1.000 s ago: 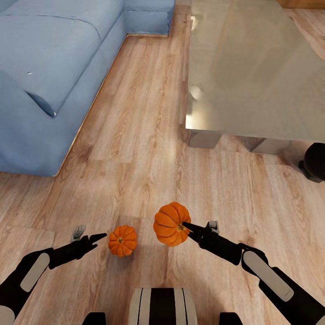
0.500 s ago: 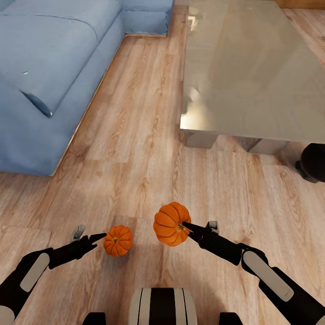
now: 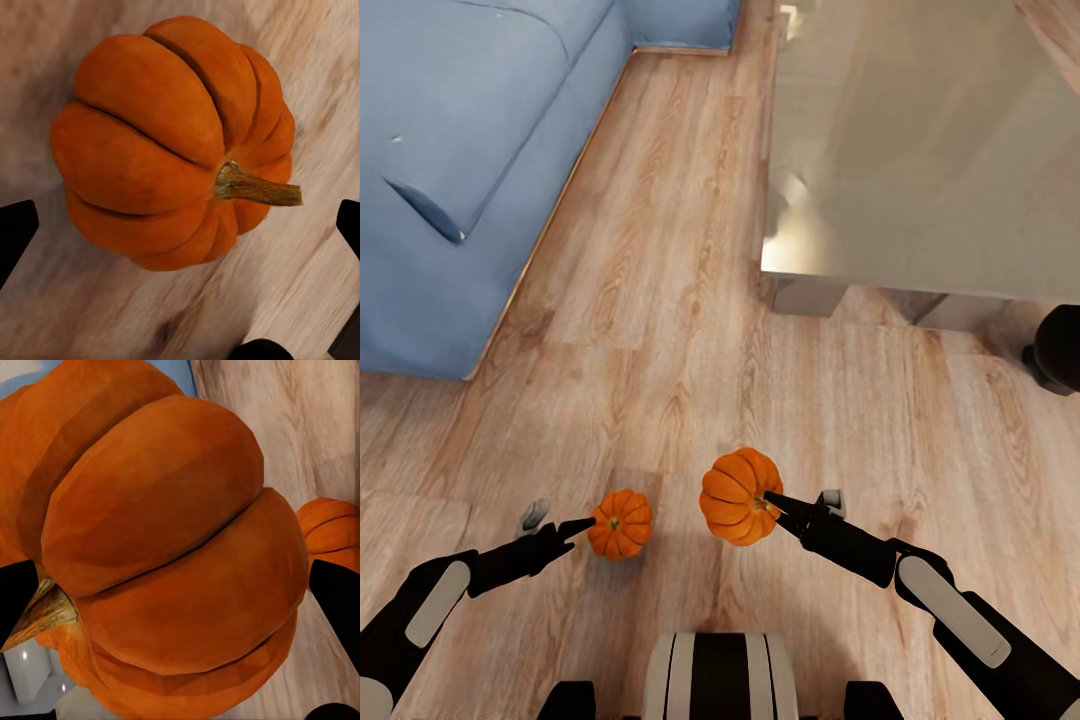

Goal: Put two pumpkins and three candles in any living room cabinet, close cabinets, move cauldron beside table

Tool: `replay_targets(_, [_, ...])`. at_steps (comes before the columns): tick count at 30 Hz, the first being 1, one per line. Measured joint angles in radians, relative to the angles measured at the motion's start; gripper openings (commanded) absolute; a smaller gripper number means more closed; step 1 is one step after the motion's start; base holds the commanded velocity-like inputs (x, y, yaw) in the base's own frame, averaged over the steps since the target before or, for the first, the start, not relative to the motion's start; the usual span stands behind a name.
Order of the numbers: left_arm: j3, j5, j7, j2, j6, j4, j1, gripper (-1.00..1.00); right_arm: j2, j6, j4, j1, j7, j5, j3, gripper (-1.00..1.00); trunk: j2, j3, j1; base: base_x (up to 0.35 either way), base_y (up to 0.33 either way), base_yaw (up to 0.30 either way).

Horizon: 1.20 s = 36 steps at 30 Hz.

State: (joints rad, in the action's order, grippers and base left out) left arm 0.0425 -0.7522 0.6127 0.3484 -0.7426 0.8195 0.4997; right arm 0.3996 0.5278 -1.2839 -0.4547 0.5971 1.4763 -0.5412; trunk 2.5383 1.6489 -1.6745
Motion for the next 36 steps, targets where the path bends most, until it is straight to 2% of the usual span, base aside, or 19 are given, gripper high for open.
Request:
replay_targets(16, [-0.001, 0.004, 0.000, -0.001, 0.000, -0.003, 0.000, 1.00, 0.000, -0.002, 0.000, 0.000, 0.000, -0.003, 0.000, -1.00, 0.004, 0.062, -0.007, 0.000, 0.000, 0.000])
replay_targets(36, [-0.001, 0.004, 0.003, 0.000, 0.000, -0.004, 0.000, 1.00, 0.000, -0.001, 0.000, 0.000, 0.000, -0.002, 0.000, -1.00, 0.004, 0.062, -0.007, 0.031, -0.017, 0.000])
